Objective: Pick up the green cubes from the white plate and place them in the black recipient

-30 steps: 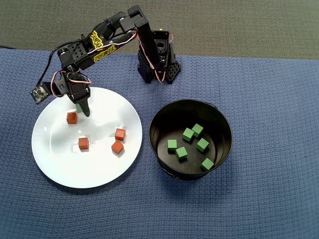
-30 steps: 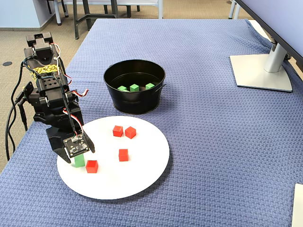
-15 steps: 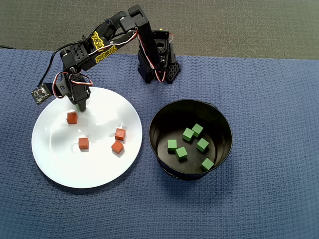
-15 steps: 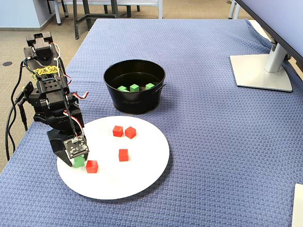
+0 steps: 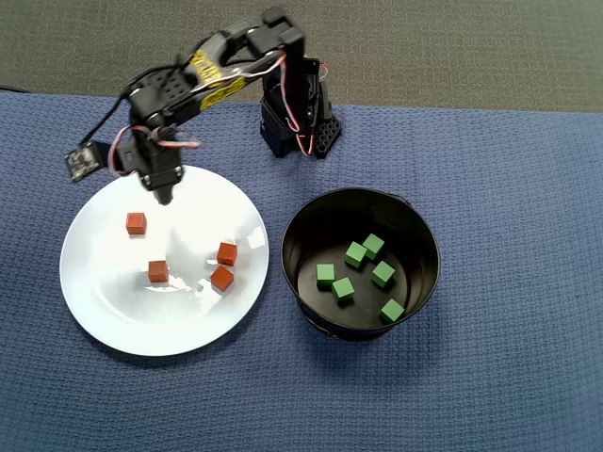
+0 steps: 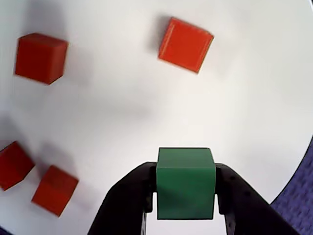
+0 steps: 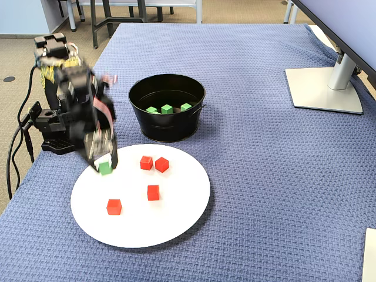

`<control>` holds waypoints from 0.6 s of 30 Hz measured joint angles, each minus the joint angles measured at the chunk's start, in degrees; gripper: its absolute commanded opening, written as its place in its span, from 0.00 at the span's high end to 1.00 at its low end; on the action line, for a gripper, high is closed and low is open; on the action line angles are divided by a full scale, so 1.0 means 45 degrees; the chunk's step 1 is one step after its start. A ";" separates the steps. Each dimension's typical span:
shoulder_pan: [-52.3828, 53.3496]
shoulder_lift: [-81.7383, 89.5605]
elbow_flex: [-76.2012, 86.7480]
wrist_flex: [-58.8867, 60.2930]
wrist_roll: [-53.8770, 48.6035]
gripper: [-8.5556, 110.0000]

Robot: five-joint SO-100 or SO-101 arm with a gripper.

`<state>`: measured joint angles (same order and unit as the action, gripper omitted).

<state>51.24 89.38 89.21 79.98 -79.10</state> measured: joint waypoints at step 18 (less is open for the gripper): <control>-0.9414 0.5371 -0.0762 0.0762 1.0488 0.93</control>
<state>8.88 113.55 85.78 83.41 -31.90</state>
